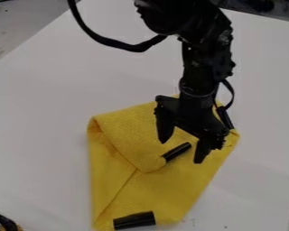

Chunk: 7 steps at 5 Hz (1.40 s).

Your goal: Unfold the cloth from the right to top left

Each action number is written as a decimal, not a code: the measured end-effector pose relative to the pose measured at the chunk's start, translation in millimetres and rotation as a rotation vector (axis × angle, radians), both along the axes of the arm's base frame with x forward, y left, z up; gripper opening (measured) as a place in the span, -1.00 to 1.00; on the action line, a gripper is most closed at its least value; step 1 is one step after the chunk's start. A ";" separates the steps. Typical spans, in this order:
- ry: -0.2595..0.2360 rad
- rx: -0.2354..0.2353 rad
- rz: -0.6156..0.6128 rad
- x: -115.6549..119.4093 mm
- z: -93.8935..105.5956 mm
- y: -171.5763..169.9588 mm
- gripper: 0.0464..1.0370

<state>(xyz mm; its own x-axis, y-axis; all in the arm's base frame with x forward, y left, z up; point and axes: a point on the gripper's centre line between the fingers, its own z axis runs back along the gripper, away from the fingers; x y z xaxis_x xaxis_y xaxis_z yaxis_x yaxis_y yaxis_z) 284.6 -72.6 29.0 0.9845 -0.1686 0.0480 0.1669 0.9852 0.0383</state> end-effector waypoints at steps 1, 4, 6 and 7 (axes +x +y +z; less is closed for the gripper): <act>0.001 -0.021 -0.003 -0.5 -5.2 2.7 0.82; 0.017 -0.055 -0.001 0.4 -15.5 4.1 -0.80; 0.009 -0.056 0.003 2.0 -17.6 3.8 -0.59; 0.009 -0.048 0.009 2.0 -17.6 4.7 -0.04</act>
<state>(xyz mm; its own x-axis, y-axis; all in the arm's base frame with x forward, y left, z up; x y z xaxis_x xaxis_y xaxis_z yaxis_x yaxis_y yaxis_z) 286.6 -67.9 11.3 0.9865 -0.1570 0.0469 0.1577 0.9874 -0.0107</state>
